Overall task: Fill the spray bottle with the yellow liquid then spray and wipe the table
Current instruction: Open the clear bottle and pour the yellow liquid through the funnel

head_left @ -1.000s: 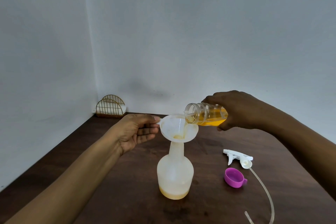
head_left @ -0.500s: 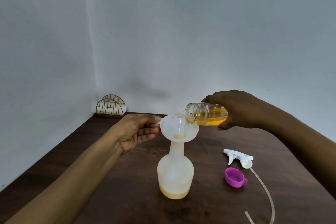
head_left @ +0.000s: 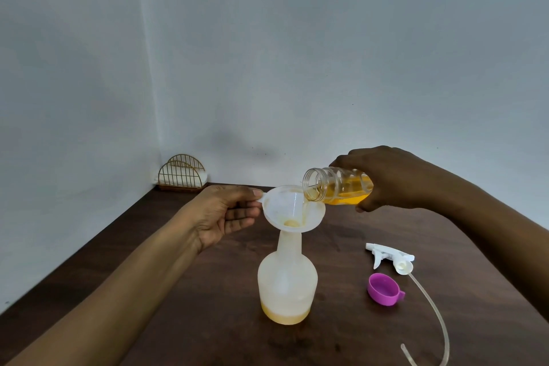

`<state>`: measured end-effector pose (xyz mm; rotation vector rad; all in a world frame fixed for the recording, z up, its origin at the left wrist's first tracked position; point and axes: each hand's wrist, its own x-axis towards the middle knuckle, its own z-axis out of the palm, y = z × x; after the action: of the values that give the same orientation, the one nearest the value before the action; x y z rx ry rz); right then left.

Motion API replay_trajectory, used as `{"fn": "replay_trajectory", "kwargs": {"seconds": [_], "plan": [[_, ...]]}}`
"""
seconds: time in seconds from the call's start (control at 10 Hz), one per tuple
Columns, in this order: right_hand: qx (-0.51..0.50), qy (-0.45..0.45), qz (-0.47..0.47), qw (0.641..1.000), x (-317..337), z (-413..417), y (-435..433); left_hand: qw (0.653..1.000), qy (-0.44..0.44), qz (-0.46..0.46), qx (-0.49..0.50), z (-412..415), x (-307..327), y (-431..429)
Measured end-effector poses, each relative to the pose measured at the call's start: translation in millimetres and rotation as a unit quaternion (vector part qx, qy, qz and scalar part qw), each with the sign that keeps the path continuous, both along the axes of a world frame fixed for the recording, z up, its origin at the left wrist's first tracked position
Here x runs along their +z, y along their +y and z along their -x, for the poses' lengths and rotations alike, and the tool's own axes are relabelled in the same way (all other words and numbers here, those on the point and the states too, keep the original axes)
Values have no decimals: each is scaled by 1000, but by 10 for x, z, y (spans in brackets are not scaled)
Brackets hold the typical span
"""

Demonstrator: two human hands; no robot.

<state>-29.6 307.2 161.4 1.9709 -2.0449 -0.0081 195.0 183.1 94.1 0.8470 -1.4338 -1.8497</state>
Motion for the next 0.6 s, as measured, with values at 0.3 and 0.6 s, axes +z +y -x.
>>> {"fn": "replay_trajectory", "kwargs": {"seconds": [0.3, 0.6], "plan": [[2, 2, -2, 1000, 8, -12, 7, 1000, 2, -4, -2, -2, 2, 3], [1, 3, 3, 1000, 5, -14, 14, 1000, 3, -3, -3, -2, 0, 0]]}}
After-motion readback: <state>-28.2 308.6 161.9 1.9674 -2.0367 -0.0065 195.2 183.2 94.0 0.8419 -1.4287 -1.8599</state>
